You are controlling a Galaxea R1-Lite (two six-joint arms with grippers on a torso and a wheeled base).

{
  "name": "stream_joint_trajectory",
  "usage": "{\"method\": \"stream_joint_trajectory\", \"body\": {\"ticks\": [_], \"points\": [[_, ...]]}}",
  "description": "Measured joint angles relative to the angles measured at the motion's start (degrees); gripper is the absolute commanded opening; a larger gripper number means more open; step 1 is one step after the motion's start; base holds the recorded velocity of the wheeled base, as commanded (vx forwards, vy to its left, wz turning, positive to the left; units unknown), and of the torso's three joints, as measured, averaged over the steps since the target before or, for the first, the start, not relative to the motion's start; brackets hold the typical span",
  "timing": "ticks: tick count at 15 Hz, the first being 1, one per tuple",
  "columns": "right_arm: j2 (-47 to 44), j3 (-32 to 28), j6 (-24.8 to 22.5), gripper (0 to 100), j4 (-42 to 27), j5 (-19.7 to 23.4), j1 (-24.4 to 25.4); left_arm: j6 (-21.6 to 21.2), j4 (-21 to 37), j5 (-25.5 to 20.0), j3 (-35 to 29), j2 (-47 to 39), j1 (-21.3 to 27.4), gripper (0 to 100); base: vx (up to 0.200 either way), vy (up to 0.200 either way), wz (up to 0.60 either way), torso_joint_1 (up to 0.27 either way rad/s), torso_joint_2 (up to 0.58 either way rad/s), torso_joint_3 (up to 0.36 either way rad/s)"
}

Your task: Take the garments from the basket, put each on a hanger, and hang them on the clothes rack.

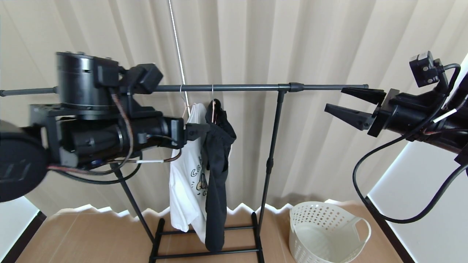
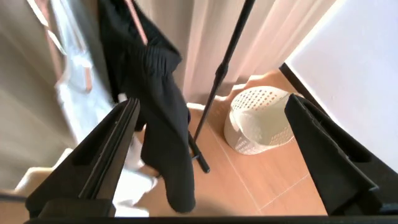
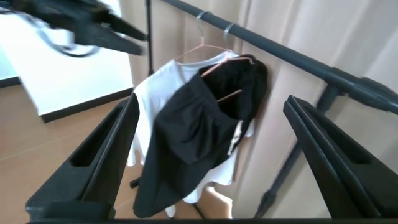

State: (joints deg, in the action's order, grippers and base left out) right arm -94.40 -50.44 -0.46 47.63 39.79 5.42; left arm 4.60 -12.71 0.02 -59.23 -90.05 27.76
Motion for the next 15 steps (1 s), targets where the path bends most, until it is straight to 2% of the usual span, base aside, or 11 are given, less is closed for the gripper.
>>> {"method": "stream_joint_trajectory", "body": {"ticks": [2, 3, 5, 6, 9, 11, 12, 15], "points": [[2.40, -1.07, 0.06, 100, -6.69, -12.53, 0.13, -0.22, -0.01, 0.18, 8.22, 9.44, -0.72, 100, 0.000, 0.000, 0.00, 0.000, 0.00, 0.000], [4.63, -1.54, 0.11, 100, -12.65, -16.77, 0.50, -0.26, 0.02, 0.73, 12.13, 13.96, -1.05, 100, 0.000, 0.000, 0.00, 0.000, 0.00, 0.000], [11.74, -1.06, 0.15, 100, -24.13, -21.52, 1.73, -0.35, 0.23, 3.39, 21.66, 23.58, -1.85, 100, 0.000, 0.000, 0.00, 0.000, 0.00, 0.000], [15.54, 0.52, 0.13, 100, -27.65, -23.06, 2.28, -0.35, 0.38, 4.29, 26.38, 27.60, -2.10, 100, 0.000, 0.000, 0.00, 0.000, 0.00, 0.000], [28.72, 13.15, 0.04, 100, -33.07, -29.01, 5.27, -0.55, 0.43, 5.89, 41.37, 39.42, -2.62, 100, 0.000, 0.000, 0.00, 0.000, 0.00, 0.000], [37.62, 25.87, -0.02, 100, -34.08, -33.56, 8.24, -0.68, 0.38, 6.07, 51.52, 47.34, -2.73, 100, 0.000, 0.000, 0.00, 0.000, 0.00, 0.000], [40.89, 30.61, -0.02, 100, -34.41, -35.41, 9.48, -0.72, 0.51, 6.05, 54.91, 50.01, -2.73, 100, 0.000, 0.000, 0.00, 0.000, 0.00, 0.000], [52.65, 43.17, -0.24, 100, -35.02, -38.34, 11.43, -0.79, 8.75, 5.94, 58.55, 59.44, -3.36, 100, 0.000, 0.000, 0.00, 0.000, 0.00, 0.000]]}}
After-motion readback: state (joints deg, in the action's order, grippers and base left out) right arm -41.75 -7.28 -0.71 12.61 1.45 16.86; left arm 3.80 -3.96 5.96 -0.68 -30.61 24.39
